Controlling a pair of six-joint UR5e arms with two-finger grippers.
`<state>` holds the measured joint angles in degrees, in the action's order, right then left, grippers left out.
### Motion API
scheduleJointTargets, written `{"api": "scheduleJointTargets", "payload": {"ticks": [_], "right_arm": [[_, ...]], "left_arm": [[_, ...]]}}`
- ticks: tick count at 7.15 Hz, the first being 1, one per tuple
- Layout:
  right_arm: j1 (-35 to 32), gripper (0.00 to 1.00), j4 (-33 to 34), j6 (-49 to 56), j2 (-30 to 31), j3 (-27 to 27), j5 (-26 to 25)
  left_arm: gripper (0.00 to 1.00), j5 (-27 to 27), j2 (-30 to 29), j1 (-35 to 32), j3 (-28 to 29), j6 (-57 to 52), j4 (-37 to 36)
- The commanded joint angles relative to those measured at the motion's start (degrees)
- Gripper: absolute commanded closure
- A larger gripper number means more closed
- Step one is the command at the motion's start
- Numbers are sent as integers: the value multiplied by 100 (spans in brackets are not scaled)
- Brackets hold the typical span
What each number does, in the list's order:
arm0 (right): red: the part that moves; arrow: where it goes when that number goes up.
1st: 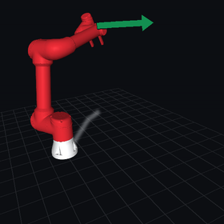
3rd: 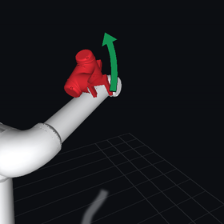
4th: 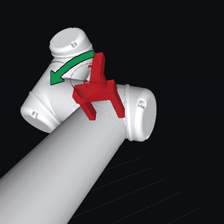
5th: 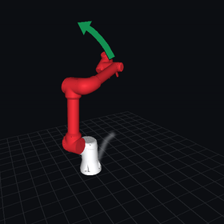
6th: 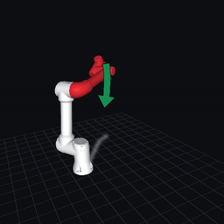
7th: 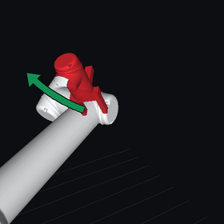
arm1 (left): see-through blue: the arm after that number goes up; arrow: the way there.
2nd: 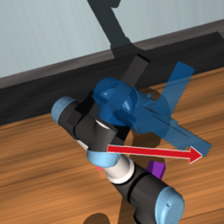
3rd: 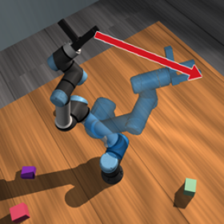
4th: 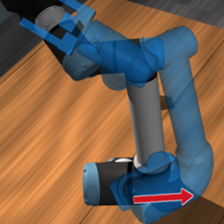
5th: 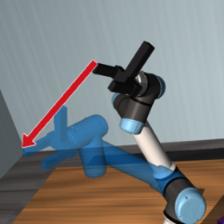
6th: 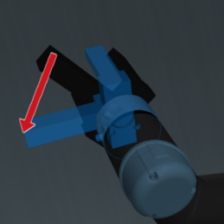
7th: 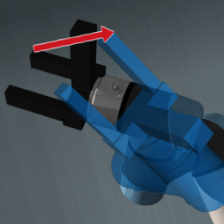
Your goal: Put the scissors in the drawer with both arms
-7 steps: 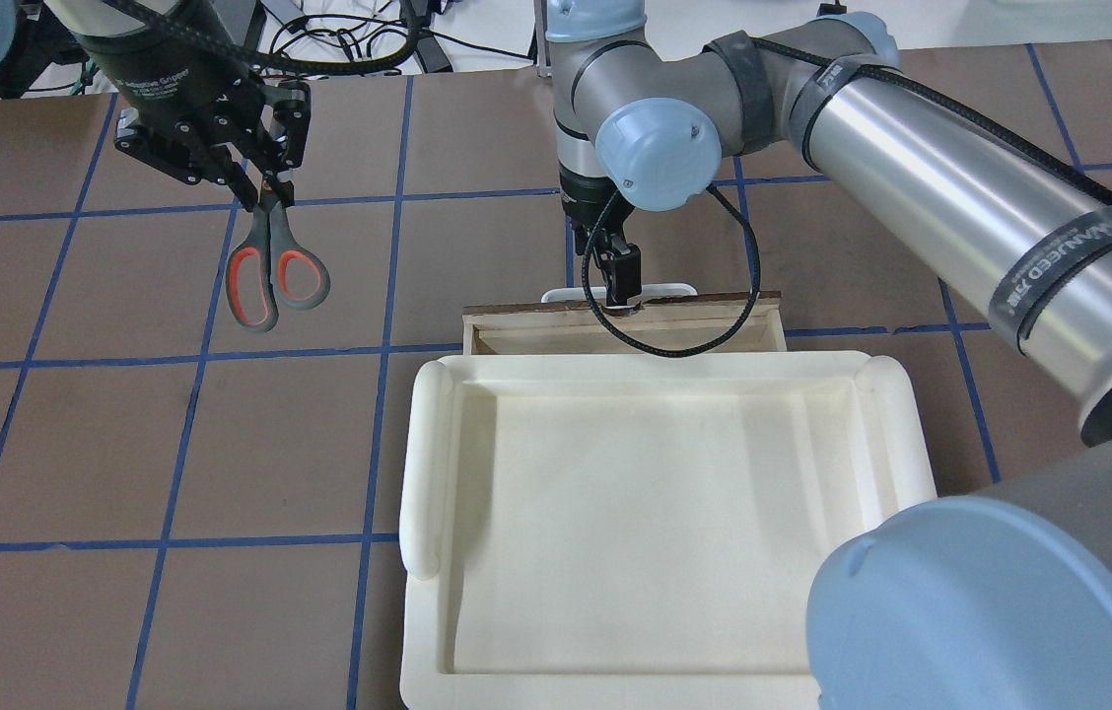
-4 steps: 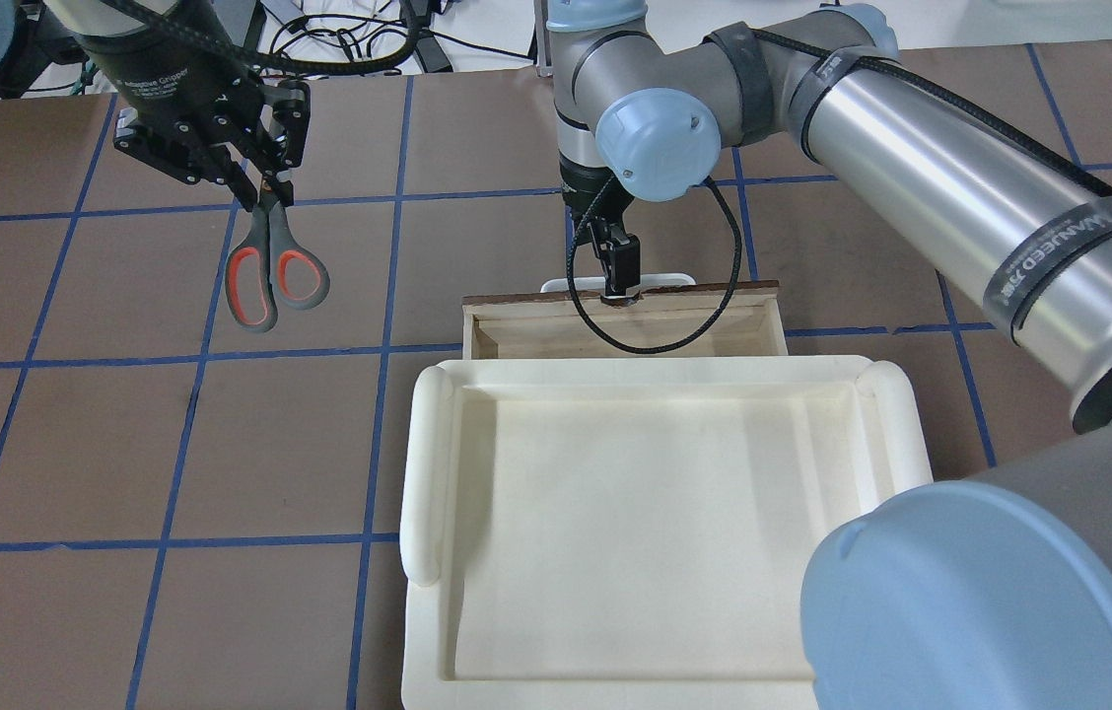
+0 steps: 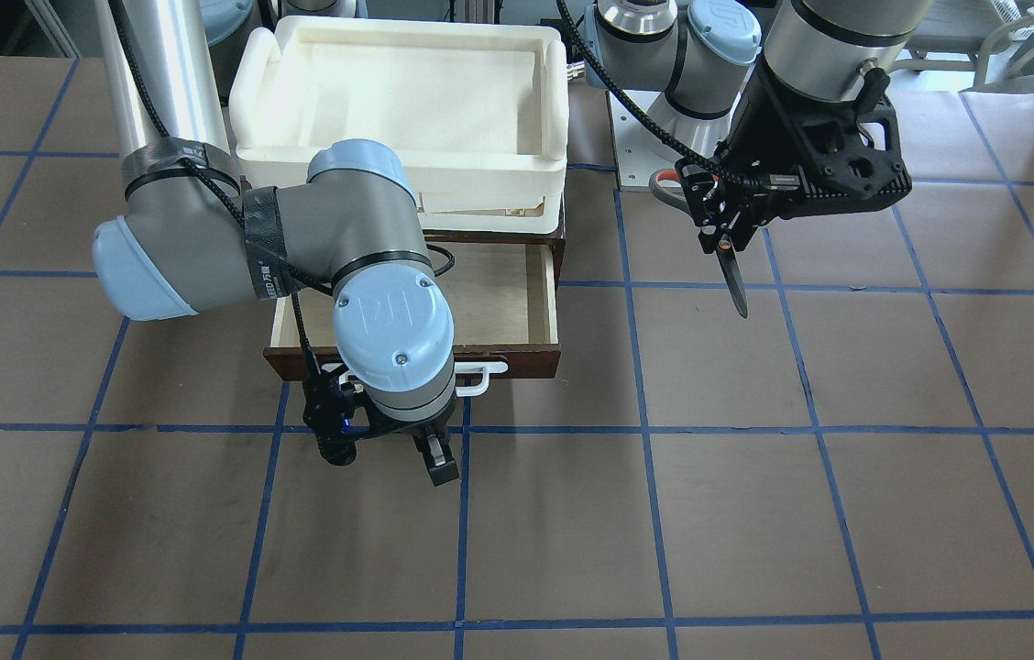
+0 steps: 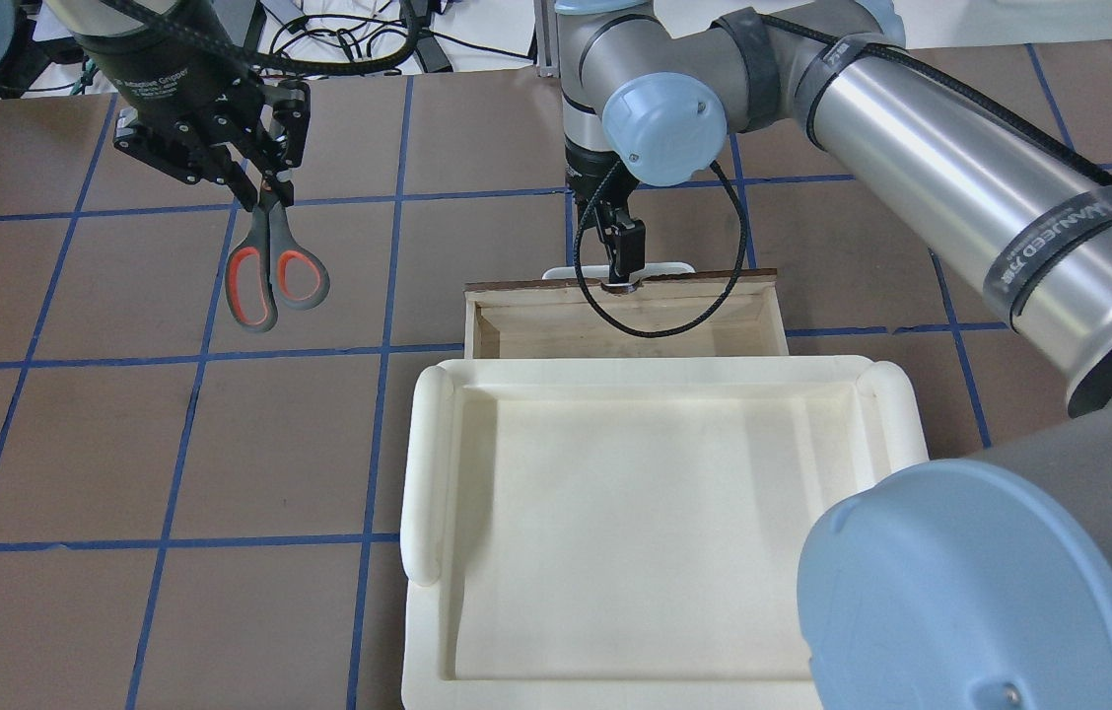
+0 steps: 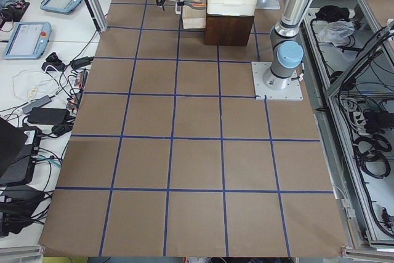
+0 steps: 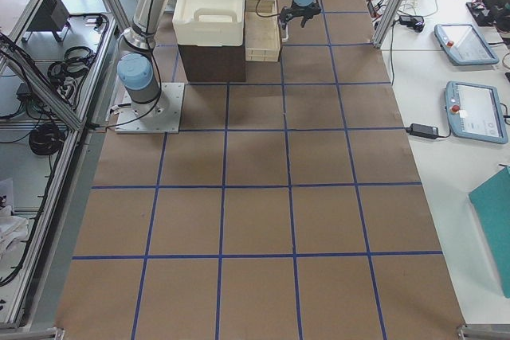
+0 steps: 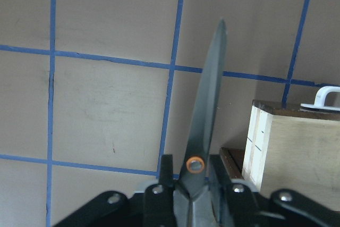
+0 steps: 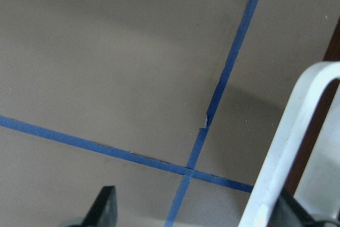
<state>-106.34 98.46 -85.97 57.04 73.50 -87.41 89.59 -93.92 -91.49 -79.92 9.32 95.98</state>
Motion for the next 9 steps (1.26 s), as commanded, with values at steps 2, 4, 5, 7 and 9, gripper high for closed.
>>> {"api": "scheduleJointTargets", "payload": {"ticks": [2,4,5,7,9], "right_arm": [[140,0,7,186,-35,-55,4],[149,0,-2,204,-35,-116,4],[149,0,-2,204,-35,-169,-5],[149,0,-2,404,-79,-196,4],[149,0,-2,467,-140,-231,22]], "left_arm": [[100,-3,-12,0,-6,0,0],[100,-3,5,0,-15,0,9],[100,-3,-3,0,-15,-165,9],[100,-20,-55,61,-68,-1286,0],[100,-29,-135,70,-112,-2997,9]]}}
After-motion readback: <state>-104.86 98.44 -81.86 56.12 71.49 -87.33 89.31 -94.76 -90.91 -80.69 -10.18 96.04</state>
